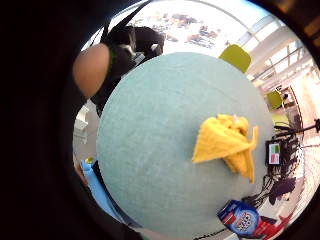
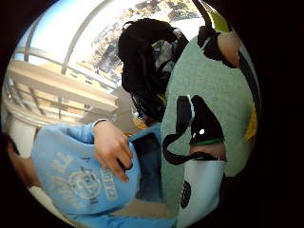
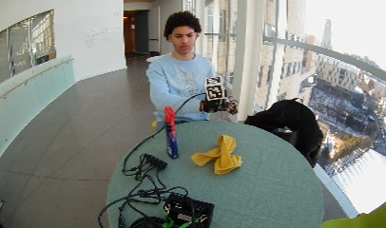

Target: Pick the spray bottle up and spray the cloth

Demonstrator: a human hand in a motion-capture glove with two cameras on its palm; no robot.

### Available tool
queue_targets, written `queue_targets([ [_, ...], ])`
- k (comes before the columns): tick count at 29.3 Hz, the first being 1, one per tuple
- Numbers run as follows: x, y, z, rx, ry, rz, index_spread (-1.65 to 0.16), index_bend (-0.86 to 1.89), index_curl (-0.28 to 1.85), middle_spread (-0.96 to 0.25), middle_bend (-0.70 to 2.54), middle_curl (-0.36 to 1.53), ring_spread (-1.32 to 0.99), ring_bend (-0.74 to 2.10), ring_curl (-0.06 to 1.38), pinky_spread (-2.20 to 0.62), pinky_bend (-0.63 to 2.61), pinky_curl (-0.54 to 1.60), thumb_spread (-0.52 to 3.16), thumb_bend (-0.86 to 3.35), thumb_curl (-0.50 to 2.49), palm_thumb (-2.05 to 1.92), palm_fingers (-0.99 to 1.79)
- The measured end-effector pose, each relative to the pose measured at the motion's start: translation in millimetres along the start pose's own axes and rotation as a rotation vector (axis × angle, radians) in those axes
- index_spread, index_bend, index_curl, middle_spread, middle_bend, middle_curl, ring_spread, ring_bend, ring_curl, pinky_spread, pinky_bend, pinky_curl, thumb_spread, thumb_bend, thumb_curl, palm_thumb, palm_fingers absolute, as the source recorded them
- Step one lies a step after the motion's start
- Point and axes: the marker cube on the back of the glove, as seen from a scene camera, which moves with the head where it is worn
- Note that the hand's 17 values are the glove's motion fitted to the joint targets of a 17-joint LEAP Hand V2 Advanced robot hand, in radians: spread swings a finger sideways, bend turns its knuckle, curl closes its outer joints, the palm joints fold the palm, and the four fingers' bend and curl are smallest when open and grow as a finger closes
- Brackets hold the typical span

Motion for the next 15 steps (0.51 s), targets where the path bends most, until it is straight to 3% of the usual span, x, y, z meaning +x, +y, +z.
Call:
queue_targets([
  [7, -11.5, -35.5, 26.2, -0.086, 0.052, -0.046, -0.27, 0.23, 0.2, -0.09, 0.44, 0.2, -0.05, 0.37, 0.2, 0.15, 0.16, 0.14, 0.72, 0.38, 0.18, 0.61, 0.81],
  [15, -19.8, -50.9, 37.7, -0.105, 0.047, -0.069, -0.32, 0.2, 0.27, -0.1, 0.43, 0.26, -0.06, 0.34, 0.24, 0.19, 0.15, 0.16, 0.95, 0.35, 0.24, 0.64, 0.77],
])
